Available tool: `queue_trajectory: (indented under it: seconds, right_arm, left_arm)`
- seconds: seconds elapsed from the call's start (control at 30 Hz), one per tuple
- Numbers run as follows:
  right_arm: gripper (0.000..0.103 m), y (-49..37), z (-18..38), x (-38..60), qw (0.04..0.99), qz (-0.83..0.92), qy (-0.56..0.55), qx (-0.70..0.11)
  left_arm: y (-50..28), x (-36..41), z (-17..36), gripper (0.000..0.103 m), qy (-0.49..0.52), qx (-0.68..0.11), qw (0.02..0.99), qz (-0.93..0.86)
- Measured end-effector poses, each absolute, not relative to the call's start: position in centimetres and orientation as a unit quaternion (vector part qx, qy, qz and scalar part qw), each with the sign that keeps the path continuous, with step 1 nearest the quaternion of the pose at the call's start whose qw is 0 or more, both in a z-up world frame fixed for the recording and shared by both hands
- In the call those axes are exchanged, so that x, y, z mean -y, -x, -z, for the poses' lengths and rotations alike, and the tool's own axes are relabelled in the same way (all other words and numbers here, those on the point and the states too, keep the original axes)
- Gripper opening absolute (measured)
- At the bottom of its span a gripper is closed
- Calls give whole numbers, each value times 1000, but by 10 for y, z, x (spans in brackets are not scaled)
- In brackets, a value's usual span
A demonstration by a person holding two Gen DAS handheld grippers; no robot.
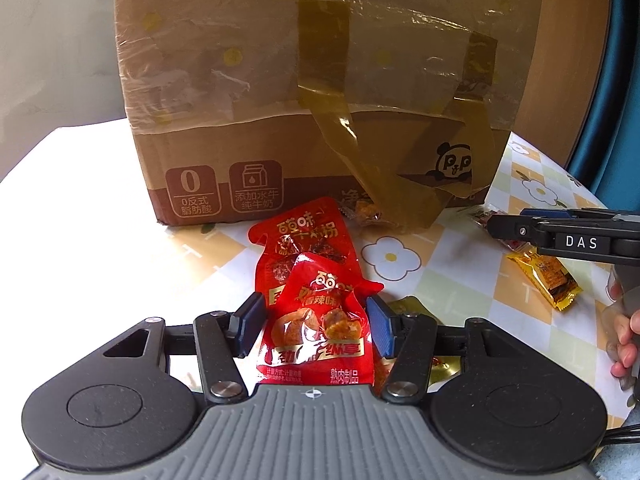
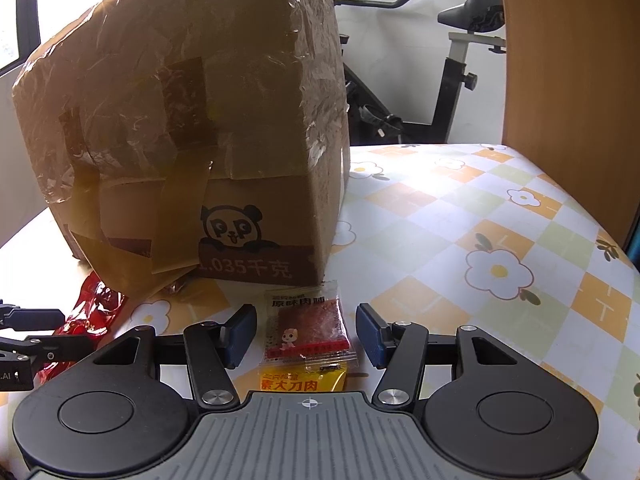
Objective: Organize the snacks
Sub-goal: 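Grasp a red meat packet with the left tool while the right tool grasps the small red-and-yellow packet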
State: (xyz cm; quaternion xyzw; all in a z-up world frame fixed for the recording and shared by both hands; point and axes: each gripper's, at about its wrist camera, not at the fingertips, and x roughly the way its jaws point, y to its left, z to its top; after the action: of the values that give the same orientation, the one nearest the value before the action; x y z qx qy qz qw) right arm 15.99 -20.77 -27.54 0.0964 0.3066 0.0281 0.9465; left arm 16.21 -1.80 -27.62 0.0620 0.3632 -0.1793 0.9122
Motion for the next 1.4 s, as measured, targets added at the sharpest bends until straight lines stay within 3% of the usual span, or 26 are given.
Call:
queue_trajectory:
  seconds: [0.2,0.73,0.9,1.4]
  right_arm:
    - [52,-160,275,207,947,-29,-92,-305]
    - [52,-164,275,189,944,-21,-42,-327]
    - [44,-161,274,191,945,-13,-43,-325]
    - [40,-137,249,202,952,-25,-45,-301]
  left_arm:
    - [-152,3,276,45,-20,-355,922,153]
    - [-141,-17,272,45,28,-350,928,124]
    - [-141,-18,273,45,31,-349,929,122]
    - [-129,-22,246,45,22,-310,942,128]
